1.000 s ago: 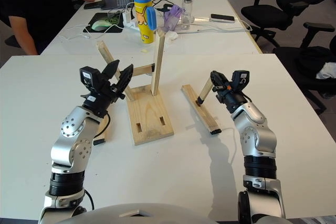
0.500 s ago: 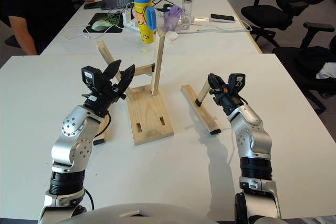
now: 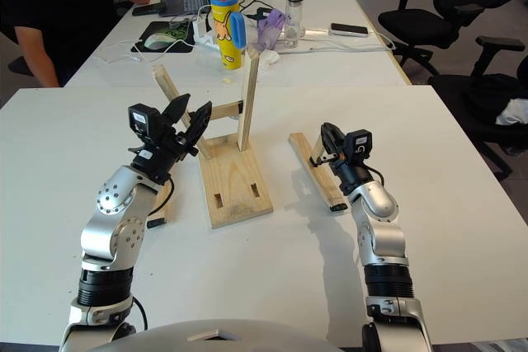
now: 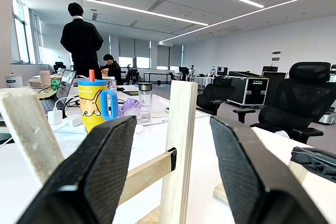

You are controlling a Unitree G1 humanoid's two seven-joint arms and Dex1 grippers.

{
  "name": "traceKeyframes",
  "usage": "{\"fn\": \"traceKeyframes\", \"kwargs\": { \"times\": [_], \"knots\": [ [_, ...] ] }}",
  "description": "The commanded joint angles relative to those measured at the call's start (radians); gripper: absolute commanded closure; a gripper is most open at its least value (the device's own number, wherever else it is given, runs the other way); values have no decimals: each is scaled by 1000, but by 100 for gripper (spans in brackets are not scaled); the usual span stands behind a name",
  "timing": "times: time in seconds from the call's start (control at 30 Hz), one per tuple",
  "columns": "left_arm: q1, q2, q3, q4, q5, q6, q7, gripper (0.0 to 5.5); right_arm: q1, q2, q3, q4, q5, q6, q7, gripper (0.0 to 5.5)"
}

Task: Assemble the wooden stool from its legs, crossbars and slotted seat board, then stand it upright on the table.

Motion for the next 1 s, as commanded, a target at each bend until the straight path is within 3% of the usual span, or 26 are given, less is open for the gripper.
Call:
{"fn": "traceKeyframes", "kwargs": {
  "times": [0.03,0.13,0.17,0.37,0.63,0.8,1.0],
  "knots": [
    [-11,9,-1,14,12,-5,-5,291,17,-6,23,74,-46,99,-19,507],
    [-11,10,-7,19,18,-13,-7,291,0,-17,22,48,-39,104,-11,507],
    [-12,10,-8,21,19,-15,-9,291,-1,-19,19,36,-33,106,-7,470],
    [2,18,-6,25,22,-33,-27,291,-62,-16,-10,-100,24,187,-13,393],
    [17,8,-10,27,33,-48,-17,291,-299,-46,-65,-264,73,342,-85,388],
    [1,-7,-22,44,43,-64,-6,291,-485,-55,-53,-123,31,322,-79,460],
    [-9,-9,-15,55,42,-69,-2,291,-523,-37,-50,-45,-2,287,-100,549]
  ]
}}
